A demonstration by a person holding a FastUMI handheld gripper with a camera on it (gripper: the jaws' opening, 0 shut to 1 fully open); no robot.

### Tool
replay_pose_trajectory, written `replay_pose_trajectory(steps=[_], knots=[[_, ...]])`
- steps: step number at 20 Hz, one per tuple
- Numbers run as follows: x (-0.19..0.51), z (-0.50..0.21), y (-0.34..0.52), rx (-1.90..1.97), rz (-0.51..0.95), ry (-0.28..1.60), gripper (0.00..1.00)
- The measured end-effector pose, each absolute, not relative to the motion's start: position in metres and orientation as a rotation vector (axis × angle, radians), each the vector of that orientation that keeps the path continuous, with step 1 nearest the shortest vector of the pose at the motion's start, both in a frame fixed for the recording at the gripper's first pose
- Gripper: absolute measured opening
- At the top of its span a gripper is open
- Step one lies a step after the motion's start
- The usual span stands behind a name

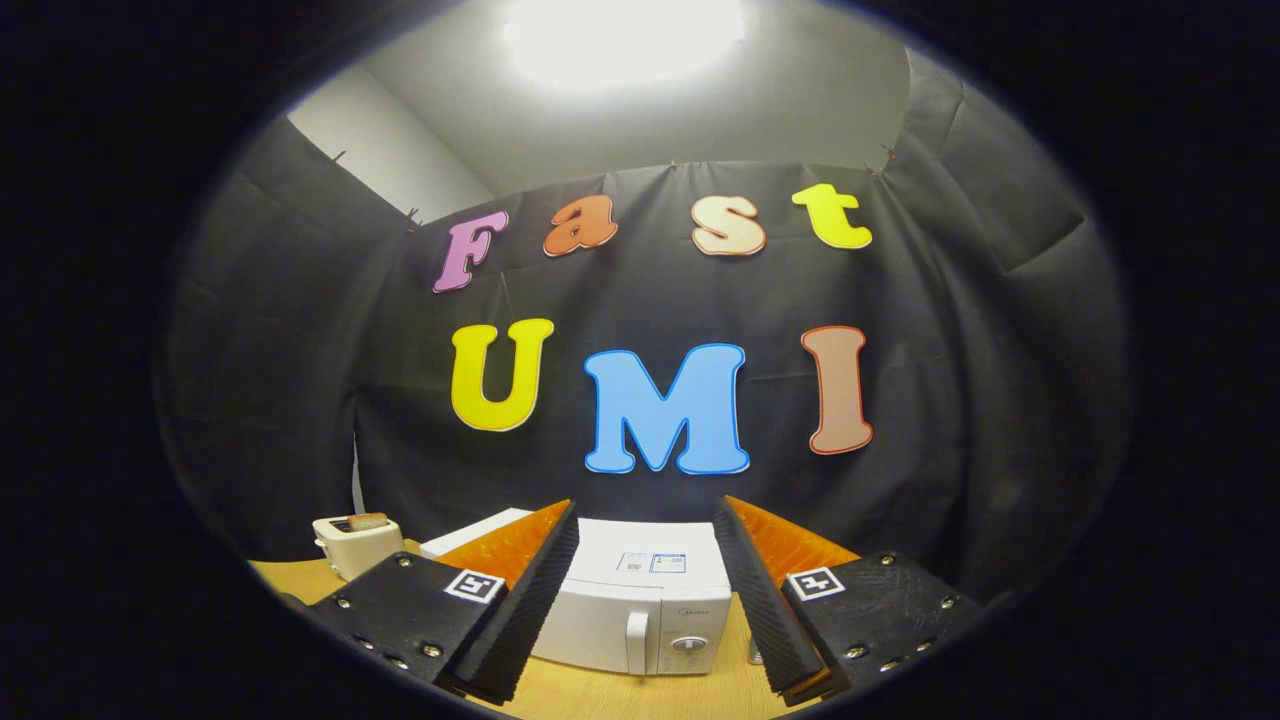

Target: Open the microwave, put the food inside, and close the microwave door.

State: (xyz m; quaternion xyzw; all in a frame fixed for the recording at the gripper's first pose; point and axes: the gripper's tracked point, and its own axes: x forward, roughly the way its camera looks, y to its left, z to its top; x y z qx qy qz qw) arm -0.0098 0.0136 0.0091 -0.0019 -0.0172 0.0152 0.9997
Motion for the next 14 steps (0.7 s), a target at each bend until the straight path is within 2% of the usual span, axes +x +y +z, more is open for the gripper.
replay_pose_trajectory(steps=[14], knots=[[0.009,-0.013,0.018,0.024,-0.022,-0.031,0.87]])
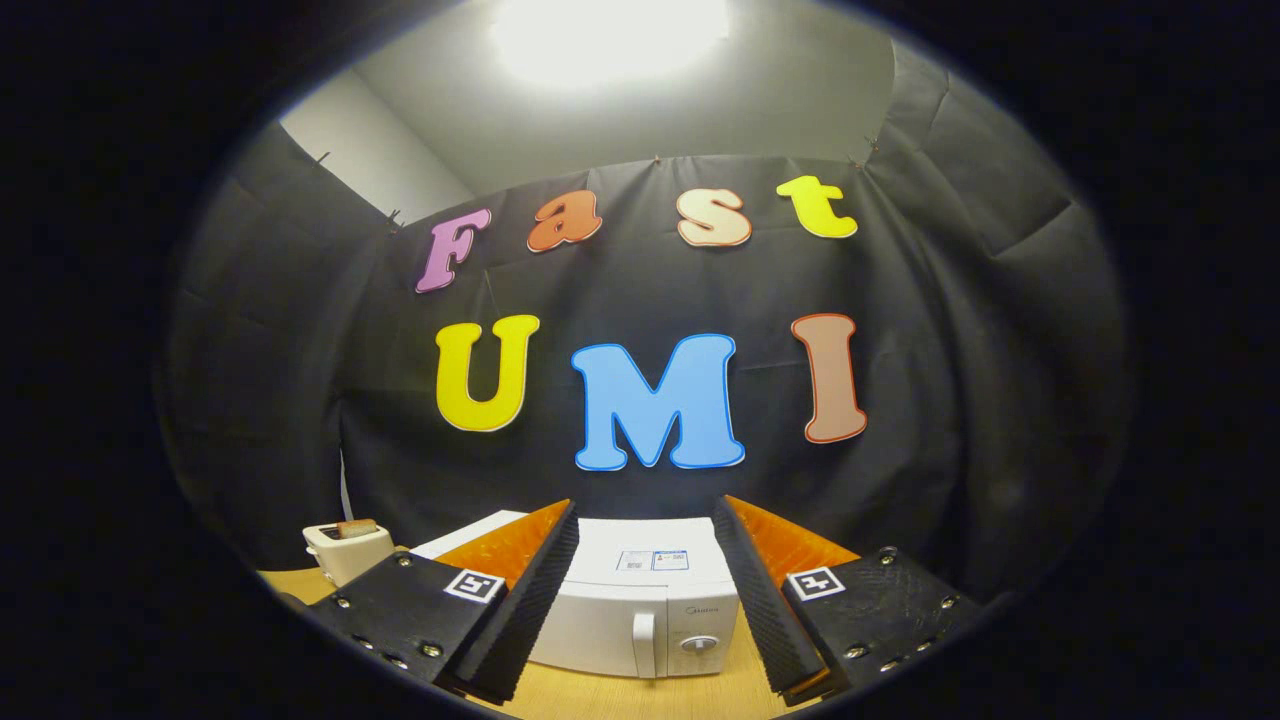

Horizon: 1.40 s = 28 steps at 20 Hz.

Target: Open the microwave, put the food inside, and close the microwave door.

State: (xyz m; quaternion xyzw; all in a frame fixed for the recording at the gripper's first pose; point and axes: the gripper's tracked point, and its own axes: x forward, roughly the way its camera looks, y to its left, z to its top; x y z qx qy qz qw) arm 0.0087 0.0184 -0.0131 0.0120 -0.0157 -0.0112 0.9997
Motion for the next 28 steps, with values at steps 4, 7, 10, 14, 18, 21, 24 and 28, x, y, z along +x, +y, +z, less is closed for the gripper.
replay_pose_trajectory(steps=[4,7,10,14,18,21,24,28], knots=[[0.02,-0.049,0.022,0.043,-0.008,0.0,0.87],[0.032,-0.085,0.023,0.022,0.011,0.041,0.88],[0.043,-0.119,0.026,-0.034,0.015,0.068,0.88],[0.051,-0.155,0.031,-0.09,0.013,0.082,0.88],[0.065,-0.18,0.029,-0.097,-0.003,0.079,0.88],[0.071,-0.206,0.028,-0.024,0.02,0.149,0.88],[0.078,-0.221,0.025,-0.009,0.018,0.168,0.88],[0.084,-0.236,0.022,-0.014,-0.008,0.157,0.86]])
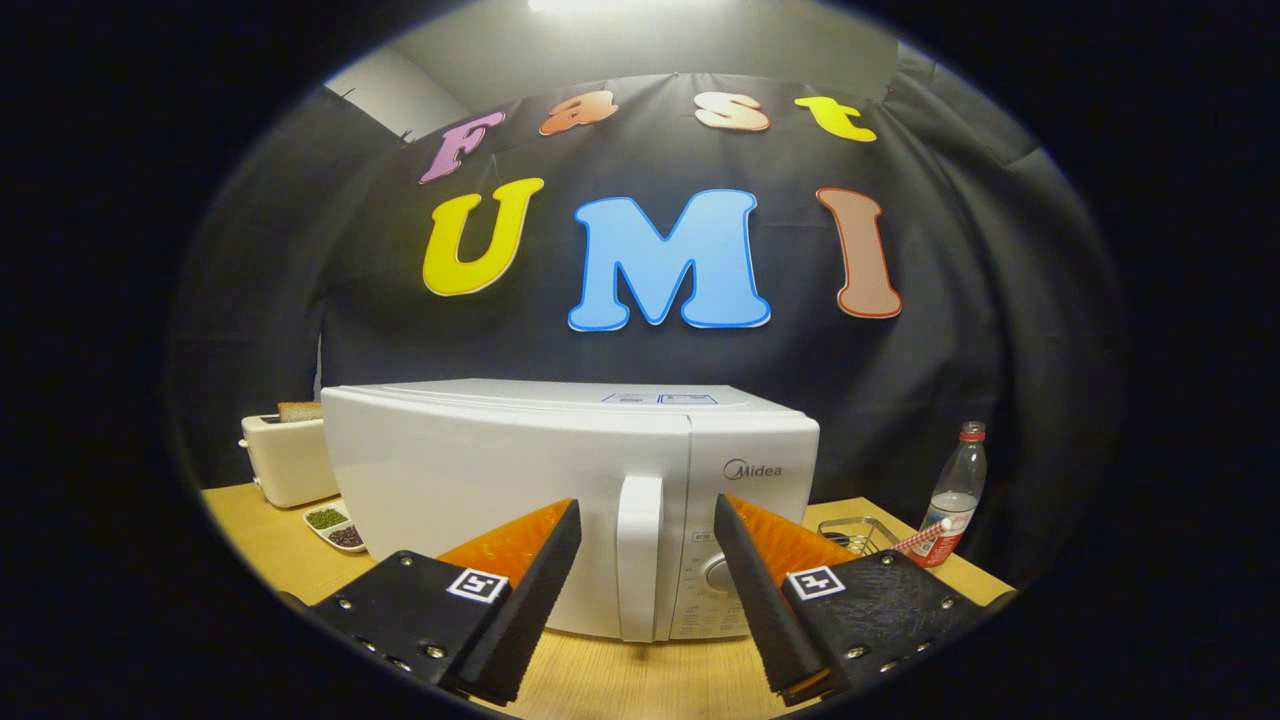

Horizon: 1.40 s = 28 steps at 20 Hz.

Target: Open the microwave, put the food inside, and close the microwave door.

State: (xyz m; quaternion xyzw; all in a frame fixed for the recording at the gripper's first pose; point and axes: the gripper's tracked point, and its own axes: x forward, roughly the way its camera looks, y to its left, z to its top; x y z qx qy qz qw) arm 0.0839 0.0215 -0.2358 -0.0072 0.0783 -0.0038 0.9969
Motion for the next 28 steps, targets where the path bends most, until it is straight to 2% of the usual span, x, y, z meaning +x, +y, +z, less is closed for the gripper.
replay_pose_trajectory(steps=[5,6,7,10,11,13,14,15,17,18,19,20,28], knots=[[0.091,-0.266,0.026,0.015,-0.002,0.225,0.87],[0.092,-0.271,0.026,0.007,-0.004,0.23,0.78],[0.095,-0.272,0.027,-0.008,-0.004,0.224,0.78],[0.094,-0.277,0.021,-0.055,-0.054,0.213,0.51],[0.094,-0.278,0.021,-0.052,-0.058,0.213,0.46],[0.098,-0.279,0.025,-0.024,-0.04,0.213,0.46],[0.088,-0.278,0.027,-0.012,-0.042,0.211,0.33],[0.093,-0.28,0.027,-0.009,-0.042,0.215,0.29],[0.09,-0.278,0.027,0.017,-0.038,0.221,0.29],[0.087,-0.279,0.026,0.023,-0.043,0.223,0.19],[0.088,-0.279,0.028,0.026,-0.049,0.225,0.19],[0.091,-0.278,0.026,0.018,-0.051,0.227,0.11],[0.065,-0.272,0.035,-0.006,-0.053,0.227,0.1]])
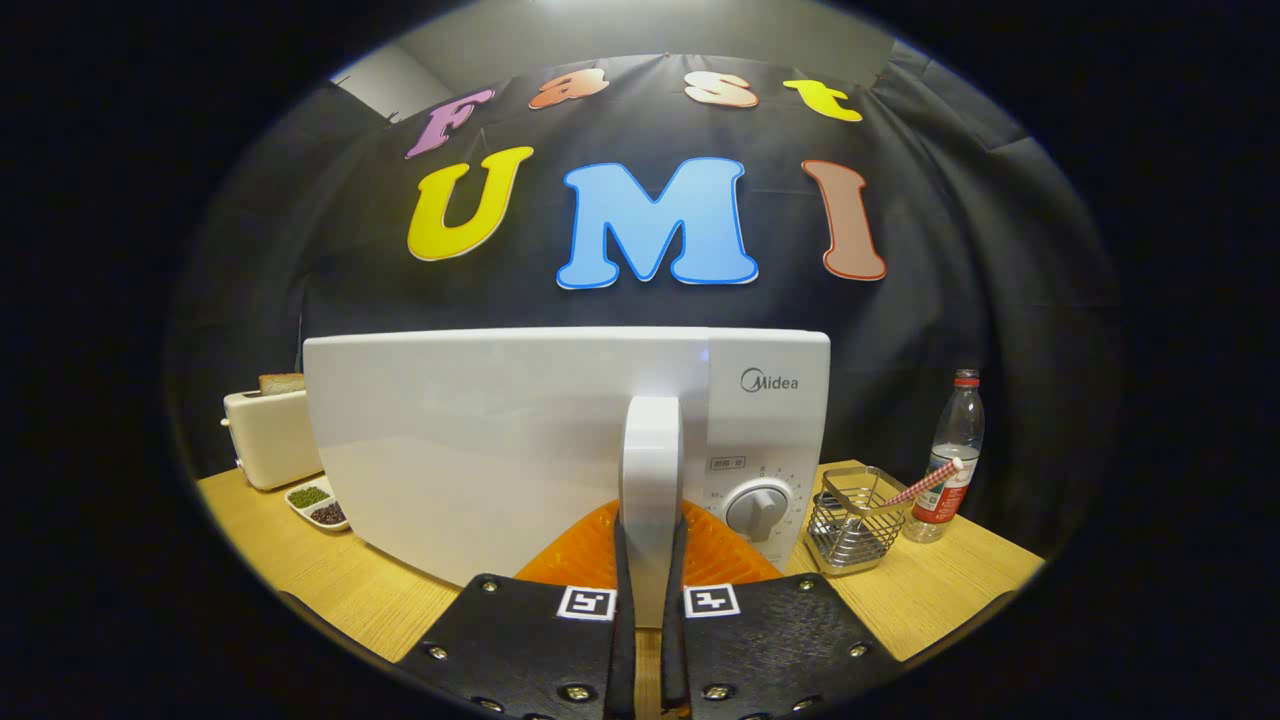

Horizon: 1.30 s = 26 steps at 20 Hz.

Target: Open the microwave, put the food inside, and close the microwave door.

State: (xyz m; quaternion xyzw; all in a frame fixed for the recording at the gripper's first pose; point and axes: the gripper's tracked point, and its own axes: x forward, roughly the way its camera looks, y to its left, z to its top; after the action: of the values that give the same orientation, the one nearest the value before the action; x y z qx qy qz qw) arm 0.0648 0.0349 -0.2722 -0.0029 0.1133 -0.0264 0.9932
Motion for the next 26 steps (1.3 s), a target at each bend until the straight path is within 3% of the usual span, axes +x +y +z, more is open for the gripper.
replay_pose_trajectory(steps=[16,26], knots=[[-0.019,-0.263,0.077,0.029,0.224,0.402,0.1],[-0.093,-0.252,0.148,0.036,0.355,0.395,0.1]])
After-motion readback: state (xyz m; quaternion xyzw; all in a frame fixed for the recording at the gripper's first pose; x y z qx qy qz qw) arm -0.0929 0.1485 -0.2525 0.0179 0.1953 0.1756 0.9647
